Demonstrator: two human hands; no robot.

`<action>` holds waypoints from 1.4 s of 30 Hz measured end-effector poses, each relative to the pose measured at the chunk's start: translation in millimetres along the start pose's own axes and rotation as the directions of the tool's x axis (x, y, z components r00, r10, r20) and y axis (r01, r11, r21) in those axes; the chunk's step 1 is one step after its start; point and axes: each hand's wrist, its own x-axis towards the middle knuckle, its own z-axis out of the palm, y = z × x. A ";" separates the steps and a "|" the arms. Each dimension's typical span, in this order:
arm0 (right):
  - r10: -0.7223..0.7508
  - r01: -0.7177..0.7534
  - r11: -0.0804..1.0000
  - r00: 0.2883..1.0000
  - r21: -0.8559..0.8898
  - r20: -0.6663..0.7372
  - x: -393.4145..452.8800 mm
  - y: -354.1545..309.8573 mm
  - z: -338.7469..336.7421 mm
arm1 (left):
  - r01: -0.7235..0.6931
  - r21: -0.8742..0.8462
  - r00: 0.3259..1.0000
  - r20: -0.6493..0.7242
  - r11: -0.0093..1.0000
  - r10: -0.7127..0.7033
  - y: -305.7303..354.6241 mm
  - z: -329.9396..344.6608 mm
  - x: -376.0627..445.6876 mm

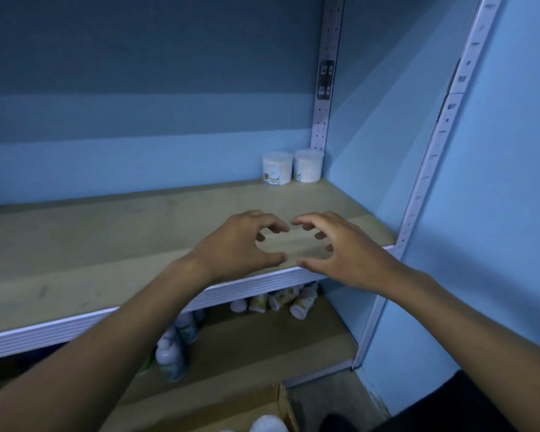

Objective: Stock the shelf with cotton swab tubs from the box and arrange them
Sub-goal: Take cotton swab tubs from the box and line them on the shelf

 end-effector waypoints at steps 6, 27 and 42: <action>-0.024 0.023 0.998 1.000 0.065 0.018 -30.7 -24.9 29.0 | 0.015 -0.027 0.999 0.038 1.000 -0.014 6.7 6.7 -56.4; 0.257 -0.227 0.965 0.753 -0.128 0.606 -132.9 -16.3 199.9 | 0.394 0.082 0.806 0.448 0.916 -0.387 -88.4 141.2 -200.7; 0.361 -0.337 0.925 0.633 -0.176 0.684 -187.8 -7.3 266.9 | 0.469 0.124 0.741 0.484 0.874 -0.466 -123.3 216.2 -279.2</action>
